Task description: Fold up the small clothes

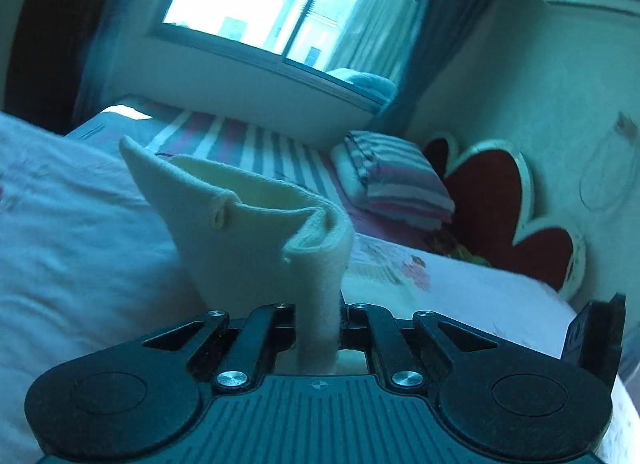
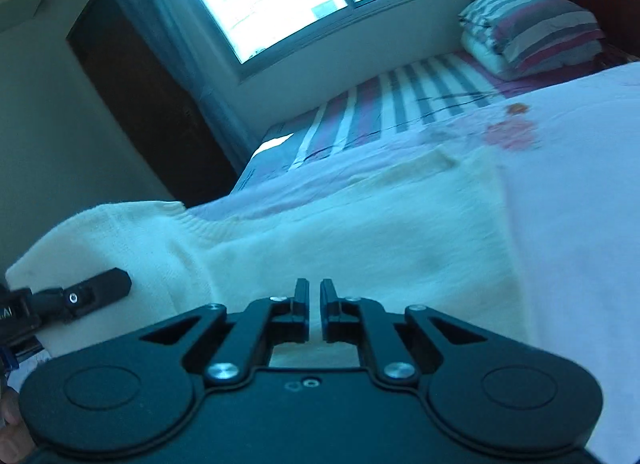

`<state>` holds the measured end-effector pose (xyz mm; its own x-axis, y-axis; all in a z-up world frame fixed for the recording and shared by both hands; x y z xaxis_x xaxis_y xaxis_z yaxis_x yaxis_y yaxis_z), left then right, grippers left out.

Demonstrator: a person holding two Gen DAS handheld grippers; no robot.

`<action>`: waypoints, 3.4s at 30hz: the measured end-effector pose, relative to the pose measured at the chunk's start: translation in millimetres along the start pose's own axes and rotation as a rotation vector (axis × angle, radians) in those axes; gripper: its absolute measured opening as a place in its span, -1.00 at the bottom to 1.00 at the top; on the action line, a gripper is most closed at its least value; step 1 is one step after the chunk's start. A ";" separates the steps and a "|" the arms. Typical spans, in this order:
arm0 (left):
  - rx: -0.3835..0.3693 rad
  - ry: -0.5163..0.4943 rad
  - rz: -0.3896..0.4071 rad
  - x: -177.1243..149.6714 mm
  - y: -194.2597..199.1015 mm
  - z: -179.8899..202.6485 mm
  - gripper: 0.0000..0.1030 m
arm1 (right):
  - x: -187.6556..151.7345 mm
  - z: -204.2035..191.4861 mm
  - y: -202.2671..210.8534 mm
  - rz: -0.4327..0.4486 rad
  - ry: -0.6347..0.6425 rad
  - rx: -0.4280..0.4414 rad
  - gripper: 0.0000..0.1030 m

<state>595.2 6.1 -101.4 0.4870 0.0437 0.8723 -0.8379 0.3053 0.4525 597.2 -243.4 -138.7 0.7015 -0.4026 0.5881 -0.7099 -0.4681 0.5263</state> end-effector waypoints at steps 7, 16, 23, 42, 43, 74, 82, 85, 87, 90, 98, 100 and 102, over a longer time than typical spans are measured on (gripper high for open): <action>-0.123 -0.191 -0.154 10.0 -49.2 90.0 -0.87 | 23.4 83.9 72.4 0.089 -0.105 -0.137 -0.72; -0.222 -0.185 -0.088 -2.4 2.7 111.5 0.59 | 7.1 130.7 123.1 0.116 -0.235 -0.142 -0.50; 0.015 -0.009 -0.104 4.8 7.2 0.4 0.59 | -12.1 78.9 93.0 -0.035 -0.196 0.036 -0.08; 0.080 0.066 -0.219 -57.5 -8.4 -12.8 0.59 | -22.7 64.2 80.2 -0.046 -0.175 -0.028 -0.85; 0.078 0.063 -0.221 -55.8 -10.9 -13.7 0.58 | -25.8 62.1 87.2 -0.038 -0.165 -0.026 -0.86; 0.101 -0.045 -0.141 29.4 -104.8 -29.1 0.76 | 55.6 23.4 1.2 0.026 0.207 -0.126 -0.57; 0.092 -0.006 -0.197 36.3 -144.5 -42.6 0.75 | 71.7 37.8 -43.5 -0.060 0.225 -0.186 -0.69; 0.076 0.011 -0.185 39.0 -144.1 -41.7 0.75 | 79.2 35.7 -32.4 0.014 0.206 -0.151 -0.55; 0.084 -0.043 -0.267 28.6 -160.5 -35.7 0.76 | 77.0 44.7 -48.5 -0.055 0.178 -0.182 -0.59; 0.087 -0.061 -0.259 30.0 -155.6 -31.1 0.79 | 73.0 42.1 -44.2 -0.049 0.203 -0.192 -0.60; 0.067 -0.051 -0.252 6.4 -124.8 -21.9 0.79 | 38.1 35.7 -18.2 -0.028 0.211 -0.171 -0.52; 0.079 -0.054 -0.263 11.1 -122.8 -18.3 0.79 | 42.0 32.0 -18.2 -0.033 0.181 -0.188 -0.51; 0.085 -0.081 -0.262 14.8 -112.7 -12.3 0.79 | 45.1 28.1 -9.9 -0.029 0.176 -0.189 -0.50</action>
<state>699.9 -15.9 -141.7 0.6710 -0.1037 0.7342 -0.7056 0.2149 0.6752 637.6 -279.1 -134.7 0.7113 -0.2407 0.6604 -0.7008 -0.3157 0.6397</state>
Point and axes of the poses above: each gripper's, at about its wrist camera, not at the fingertips, and y roughly against the way its jaws point, z to its right, x to its top, the point moved 2 cm from there along -y, roughly the way its jaws point, and after that the axes turned 12 degrees about -y, right-handed, at the moved point
